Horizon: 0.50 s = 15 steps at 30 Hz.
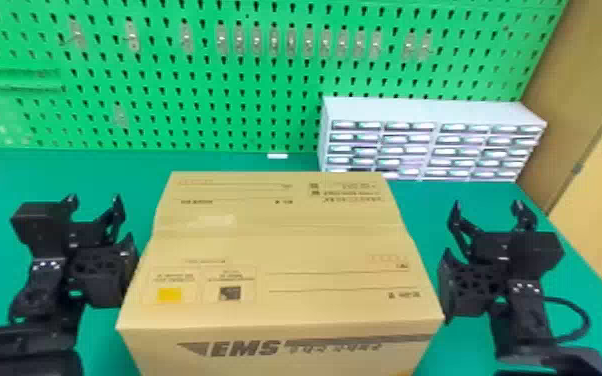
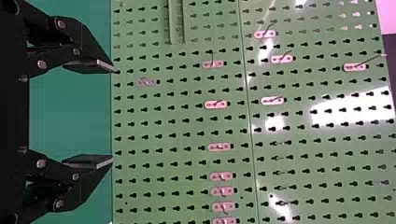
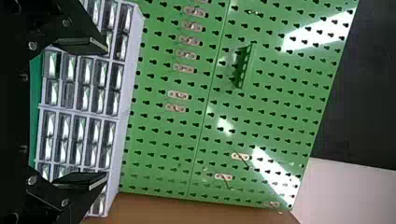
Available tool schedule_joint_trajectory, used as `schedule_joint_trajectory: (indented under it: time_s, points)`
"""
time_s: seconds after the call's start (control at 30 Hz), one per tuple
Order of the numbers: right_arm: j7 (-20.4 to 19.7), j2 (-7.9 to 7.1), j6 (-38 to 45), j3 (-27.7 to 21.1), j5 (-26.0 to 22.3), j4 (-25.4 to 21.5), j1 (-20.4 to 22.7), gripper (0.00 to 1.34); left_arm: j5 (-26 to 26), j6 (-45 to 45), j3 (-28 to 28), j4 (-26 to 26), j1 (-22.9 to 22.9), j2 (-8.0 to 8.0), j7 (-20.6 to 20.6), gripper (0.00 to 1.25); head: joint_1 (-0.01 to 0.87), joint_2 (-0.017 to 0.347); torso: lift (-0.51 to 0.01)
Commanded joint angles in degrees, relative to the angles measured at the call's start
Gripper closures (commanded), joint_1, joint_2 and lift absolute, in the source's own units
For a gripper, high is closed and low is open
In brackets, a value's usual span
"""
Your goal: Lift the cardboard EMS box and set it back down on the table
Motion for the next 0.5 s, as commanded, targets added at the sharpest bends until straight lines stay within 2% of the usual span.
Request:
schedule_joint_trajectory:
  time_s: [0.0, 0.47]
  points:
    - [0.0, 0.29, 0.9, -0.4, 0.6, -0.1, 0.0, 0.28, 0.0, 0.0, 0.0, 0.0, 0.1, 0.0, 0.0, 0.55, 0.678, -0.014, -0.003]
    - [0.0, 0.55, 2.2, -0.4, 0.1, -0.4, -0.1, 0.28, 0.0, 0.0, 0.0, 0.0, 0.1, 0.0, 0.0, 0.55, 0.678, -0.014, -0.033]
